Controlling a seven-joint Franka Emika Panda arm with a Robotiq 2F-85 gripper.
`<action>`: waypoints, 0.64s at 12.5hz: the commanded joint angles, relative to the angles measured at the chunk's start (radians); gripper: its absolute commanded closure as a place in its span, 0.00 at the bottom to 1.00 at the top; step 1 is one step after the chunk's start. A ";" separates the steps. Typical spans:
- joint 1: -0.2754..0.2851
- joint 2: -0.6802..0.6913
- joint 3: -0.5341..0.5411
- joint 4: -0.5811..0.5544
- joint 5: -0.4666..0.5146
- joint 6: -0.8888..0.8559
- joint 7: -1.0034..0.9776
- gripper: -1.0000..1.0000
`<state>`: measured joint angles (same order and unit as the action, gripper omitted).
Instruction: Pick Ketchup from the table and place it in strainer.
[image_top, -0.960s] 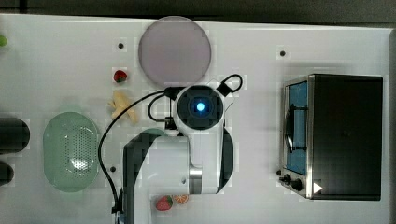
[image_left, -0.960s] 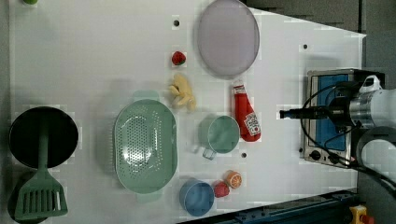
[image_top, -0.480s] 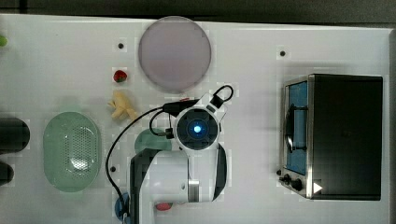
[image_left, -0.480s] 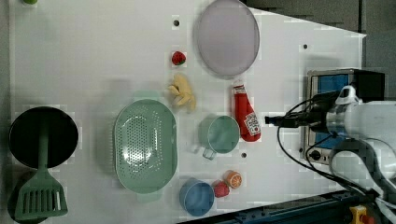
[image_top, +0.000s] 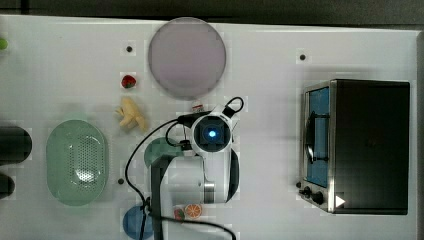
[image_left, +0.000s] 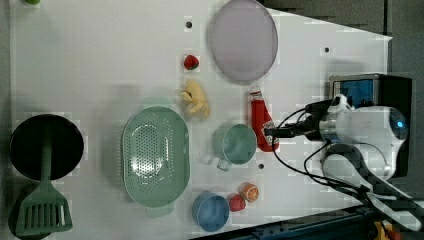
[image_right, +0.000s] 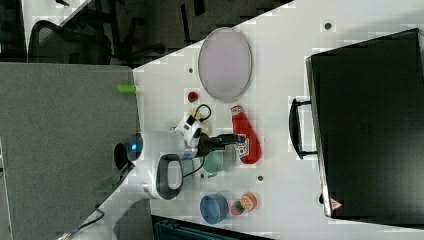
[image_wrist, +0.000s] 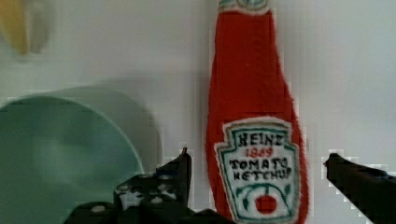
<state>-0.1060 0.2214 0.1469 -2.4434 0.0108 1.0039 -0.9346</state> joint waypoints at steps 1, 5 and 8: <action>-0.003 0.050 0.003 0.000 0.000 0.089 -0.036 0.00; 0.000 0.138 -0.004 -0.001 0.000 0.183 -0.036 0.00; 0.004 0.143 -0.003 -0.001 0.000 0.195 -0.036 0.29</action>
<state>-0.1056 0.3848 0.1364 -2.4434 0.0041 1.1836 -0.9395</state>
